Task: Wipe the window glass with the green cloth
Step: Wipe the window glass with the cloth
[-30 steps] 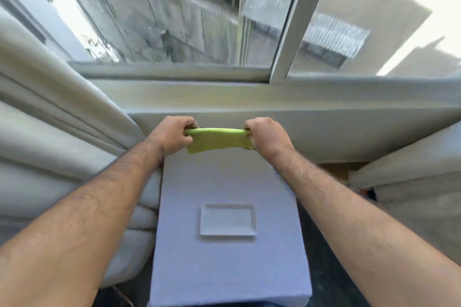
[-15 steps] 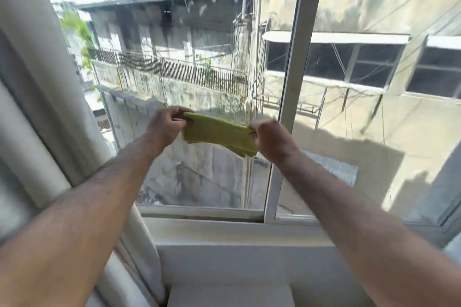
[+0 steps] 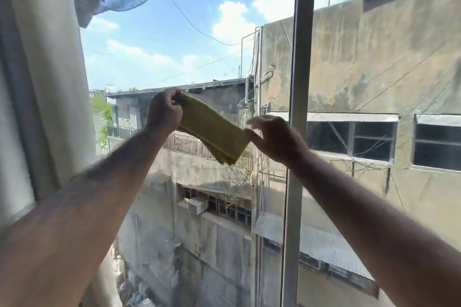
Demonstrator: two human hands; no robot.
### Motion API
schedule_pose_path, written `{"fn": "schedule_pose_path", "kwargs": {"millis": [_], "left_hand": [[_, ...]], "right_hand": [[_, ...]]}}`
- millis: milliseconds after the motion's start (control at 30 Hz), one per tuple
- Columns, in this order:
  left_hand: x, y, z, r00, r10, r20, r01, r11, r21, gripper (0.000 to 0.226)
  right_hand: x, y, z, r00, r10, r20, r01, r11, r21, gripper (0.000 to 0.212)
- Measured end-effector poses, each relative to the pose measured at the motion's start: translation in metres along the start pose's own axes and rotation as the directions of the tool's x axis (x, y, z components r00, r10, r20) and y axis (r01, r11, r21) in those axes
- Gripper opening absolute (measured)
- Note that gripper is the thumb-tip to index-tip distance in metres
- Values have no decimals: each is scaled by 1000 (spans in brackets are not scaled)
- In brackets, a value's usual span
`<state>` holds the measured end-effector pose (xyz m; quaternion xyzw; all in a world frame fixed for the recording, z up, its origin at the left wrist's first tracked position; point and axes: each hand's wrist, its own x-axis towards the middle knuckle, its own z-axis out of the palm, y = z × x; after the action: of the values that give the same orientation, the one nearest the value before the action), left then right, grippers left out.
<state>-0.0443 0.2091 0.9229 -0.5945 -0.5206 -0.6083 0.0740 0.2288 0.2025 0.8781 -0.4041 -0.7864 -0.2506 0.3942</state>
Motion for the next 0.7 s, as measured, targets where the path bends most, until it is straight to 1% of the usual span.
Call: {"fn": "schedule_pose_path", "kwargs": {"millis": [33, 100, 167, 233, 300, 367, 433, 533, 633, 700], "left_hand": [[12, 1, 0, 1000, 25, 13, -26, 999, 47, 41], [32, -5, 0, 996, 77, 54, -84, 987, 140, 46], [50, -14, 6, 988, 146, 45, -152, 958, 243, 47], [64, -20, 17, 976, 217, -21, -196, 914, 354, 43], [76, -22, 29, 956, 288, -61, -244, 890, 385, 36], [87, -29, 40, 939, 336, -67, -297, 895, 332, 33], [92, -37, 51, 919, 379, -109, -332, 892, 306, 32], [91, -51, 69, 879, 434, -195, -367, 879, 303, 28], [76, -64, 88, 852, 410, -325, -352, 909, 224, 26], [58, -77, 105, 845, 423, -328, -362, 903, 233, 27]], "right_hand": [[7, 14, 1, 998, -11, -65, 4, 995, -100, 40], [23, 45, 3, 977, -4, -212, -54, 961, -270, 61], [37, 74, 10, 963, 56, -263, -137, 944, -300, 80], [45, 95, 23, 962, 96, -255, -181, 924, -337, 92], [47, 109, 39, 966, 76, -246, -177, 889, -422, 93], [48, 117, 50, 963, 42, -265, -165, 873, -460, 87], [47, 120, 53, 954, 3, -300, -153, 866, -476, 82], [46, 122, 57, 931, -27, -363, -153, 876, -458, 82], [45, 124, 58, 921, -16, -390, -161, 894, -417, 83], [45, 124, 58, 908, -2, -419, -178, 903, -391, 84]]}}
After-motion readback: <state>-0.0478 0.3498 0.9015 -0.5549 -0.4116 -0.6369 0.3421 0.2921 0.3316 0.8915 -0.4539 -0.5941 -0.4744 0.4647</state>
